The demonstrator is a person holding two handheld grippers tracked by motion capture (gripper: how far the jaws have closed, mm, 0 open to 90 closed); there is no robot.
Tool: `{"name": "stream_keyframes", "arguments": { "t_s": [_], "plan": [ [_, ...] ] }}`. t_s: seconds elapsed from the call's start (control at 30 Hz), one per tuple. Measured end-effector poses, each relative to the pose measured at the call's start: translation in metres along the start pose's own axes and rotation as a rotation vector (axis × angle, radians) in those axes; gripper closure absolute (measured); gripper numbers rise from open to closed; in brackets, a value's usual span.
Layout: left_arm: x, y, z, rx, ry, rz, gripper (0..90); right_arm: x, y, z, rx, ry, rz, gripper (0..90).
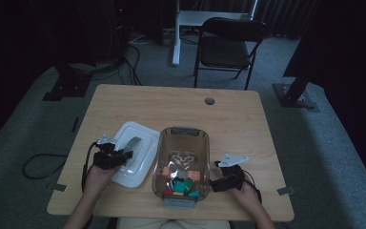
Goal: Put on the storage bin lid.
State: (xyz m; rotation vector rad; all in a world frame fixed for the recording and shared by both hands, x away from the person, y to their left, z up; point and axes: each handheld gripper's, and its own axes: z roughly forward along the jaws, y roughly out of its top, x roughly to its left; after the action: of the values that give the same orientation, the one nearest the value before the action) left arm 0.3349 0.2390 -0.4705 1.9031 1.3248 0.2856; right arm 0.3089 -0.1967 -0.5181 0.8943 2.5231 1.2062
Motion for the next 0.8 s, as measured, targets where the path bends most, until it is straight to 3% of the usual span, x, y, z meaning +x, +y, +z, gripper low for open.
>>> {"name": "stream_keyframes", "arguments": {
  "t_s": [0.2,0.37,0.57,0.7,0.8],
  "plan": [
    [0.008,0.010,-0.019,-0.037,0.006,-0.016,68.2,0.013,0.004,0.008,-0.003,0.033,-0.011,13.5],
    [0.008,0.024,-0.047,-0.084,0.027,0.010,68.3,0.025,0.010,0.017,-0.001,0.062,-0.038,13.5],
    [0.010,0.039,-0.072,-0.139,-0.006,0.005,68.3,0.040,0.018,0.029,-0.009,0.078,-0.068,13.0],
    [0.003,0.048,-0.085,-0.165,-0.007,0.037,68.3,0.051,0.027,0.039,-0.012,0.082,-0.089,12.7],
    [-0.002,0.053,-0.096,-0.181,0.062,0.085,68.3,0.059,0.034,0.047,-0.010,0.092,-0.108,12.2]
  ]
}}
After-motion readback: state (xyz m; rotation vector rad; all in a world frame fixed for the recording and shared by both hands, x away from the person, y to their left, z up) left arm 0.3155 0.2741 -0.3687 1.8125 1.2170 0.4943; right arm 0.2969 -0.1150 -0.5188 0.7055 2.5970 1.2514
